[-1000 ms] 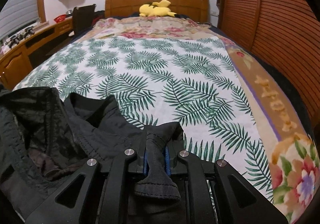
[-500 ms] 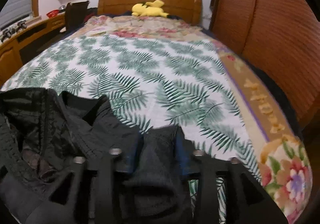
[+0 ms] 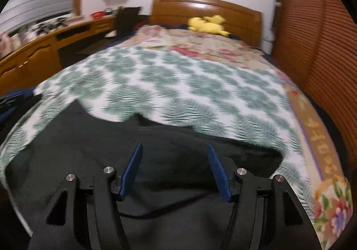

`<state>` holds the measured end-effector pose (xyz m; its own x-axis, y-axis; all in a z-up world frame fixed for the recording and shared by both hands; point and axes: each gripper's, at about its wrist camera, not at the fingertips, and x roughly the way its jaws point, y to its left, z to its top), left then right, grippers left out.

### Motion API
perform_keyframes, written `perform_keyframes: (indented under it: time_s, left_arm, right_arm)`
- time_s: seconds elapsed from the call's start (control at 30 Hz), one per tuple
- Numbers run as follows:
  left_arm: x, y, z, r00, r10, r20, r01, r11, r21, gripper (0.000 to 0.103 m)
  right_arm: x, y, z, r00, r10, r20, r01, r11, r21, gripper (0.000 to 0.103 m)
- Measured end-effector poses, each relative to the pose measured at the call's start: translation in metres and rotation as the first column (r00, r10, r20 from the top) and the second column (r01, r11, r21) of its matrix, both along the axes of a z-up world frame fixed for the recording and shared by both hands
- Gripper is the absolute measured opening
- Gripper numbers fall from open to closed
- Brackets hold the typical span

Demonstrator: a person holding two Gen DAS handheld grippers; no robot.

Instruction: Fold large clothes

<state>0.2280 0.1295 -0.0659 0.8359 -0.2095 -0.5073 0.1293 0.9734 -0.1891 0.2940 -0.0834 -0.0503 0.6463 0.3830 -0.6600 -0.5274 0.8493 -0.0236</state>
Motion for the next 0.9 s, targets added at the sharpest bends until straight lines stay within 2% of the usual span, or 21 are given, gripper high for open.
perform_keyframes:
  time_s: [0.17, 0.37, 0.53, 0.77, 0.9]
  left_arm:
    - [-0.011, -0.003, -0.009, 1.0, -0.019, -0.014, 0.019, 1.0, 0.011, 0.02]
    - [-0.025, -0.004, -0.028, 0.999, -0.031, -0.045, 0.032, 0.999, 0.038, 0.021]
    - [-0.031, -0.003, -0.031, 0.997, -0.044, -0.056, 0.046, 0.998, 0.04, 0.021]
    - [-0.04, 0.003, -0.024, 0.998, -0.046, -0.034, 0.046, 0.999, 0.02, 0.021]
    - [-0.041, 0.003, -0.024, 0.998, -0.048, -0.031, 0.049, 0.999, 0.023, 0.021]
  right_arm:
    - [0.004, 0.052, -0.016, 0.996, 0.072, -0.043, -0.074, 0.996, -0.048, 0.061]
    - [0.016, 0.074, -0.044, 0.991, 0.038, -0.126, -0.049, 0.995, -0.087, 0.061]
    - [0.017, 0.07, -0.056, 0.991, -0.001, -0.135, -0.015, 0.993, -0.118, 0.061]
    - [0.01, 0.054, -0.045, 0.995, -0.067, -0.069, 0.057, 0.988, -0.145, 0.061]
    - [0.018, 0.05, -0.051, 0.992, -0.1, -0.082, 0.083, 0.98, -0.183, 0.059]
